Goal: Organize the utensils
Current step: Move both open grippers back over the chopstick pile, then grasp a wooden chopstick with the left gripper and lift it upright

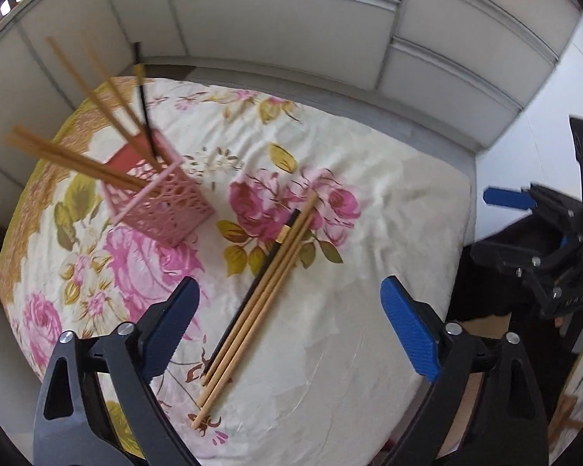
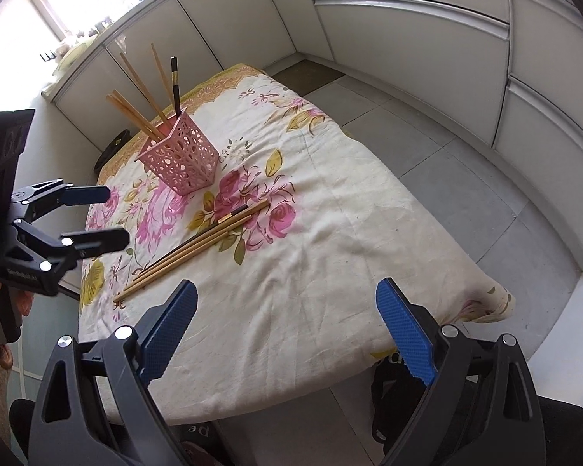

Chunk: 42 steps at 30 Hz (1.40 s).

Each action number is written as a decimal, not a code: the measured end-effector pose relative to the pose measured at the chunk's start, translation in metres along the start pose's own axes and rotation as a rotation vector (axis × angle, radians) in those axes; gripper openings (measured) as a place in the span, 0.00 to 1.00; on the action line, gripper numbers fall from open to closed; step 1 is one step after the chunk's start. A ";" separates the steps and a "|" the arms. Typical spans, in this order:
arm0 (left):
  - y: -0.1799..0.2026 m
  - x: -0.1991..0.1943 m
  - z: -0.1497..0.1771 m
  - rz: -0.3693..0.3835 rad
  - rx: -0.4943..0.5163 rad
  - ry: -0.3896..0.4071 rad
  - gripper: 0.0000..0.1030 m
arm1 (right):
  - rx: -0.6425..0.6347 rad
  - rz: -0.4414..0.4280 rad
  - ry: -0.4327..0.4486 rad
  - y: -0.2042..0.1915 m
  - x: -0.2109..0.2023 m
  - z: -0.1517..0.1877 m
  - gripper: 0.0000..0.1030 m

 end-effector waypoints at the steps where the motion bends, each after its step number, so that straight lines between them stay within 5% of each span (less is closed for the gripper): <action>1: 0.005 0.006 0.002 0.027 0.040 -0.024 0.79 | 0.010 -0.003 0.000 0.002 0.000 -0.001 0.88; 6: 0.020 0.037 0.011 0.120 0.167 -0.129 0.57 | 0.076 -0.019 -0.003 0.014 -0.001 -0.004 0.88; 9: 0.022 0.052 0.012 0.176 0.179 -0.168 0.53 | 0.093 -0.029 -0.011 0.016 -0.001 -0.004 0.88; 20: -0.001 0.092 0.011 0.191 0.136 -0.287 0.53 | 0.124 -0.052 -0.045 0.020 0.006 -0.005 0.88; 22: -0.009 0.100 0.013 0.173 0.106 -0.301 0.54 | 0.135 -0.057 -0.051 0.021 0.007 -0.005 0.88; 26: -0.010 0.107 0.027 0.253 0.006 -0.338 0.80 | 0.150 -0.057 -0.059 0.024 0.009 -0.005 0.88; 29: 0.011 0.099 0.035 0.335 0.039 -0.331 0.80 | 0.160 -0.055 -0.061 0.025 0.009 -0.004 0.88; 35: 0.008 0.080 0.026 0.266 0.068 -0.269 0.76 | 0.174 -0.057 -0.066 0.027 0.010 -0.004 0.88; 42: 0.010 0.086 0.003 0.214 0.070 -0.265 0.50 | 0.174 -0.053 -0.071 0.027 0.010 -0.003 0.88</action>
Point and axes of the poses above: each gripper's, at about its wrist camera, not at the fingertips, and x roughly the way its jaws point, y to its right, z to its underside, the point moved 5 cm from there along x, roughly the way its jaws point, and after that the axes turned 1 degree about x, right-handed, at the moved point
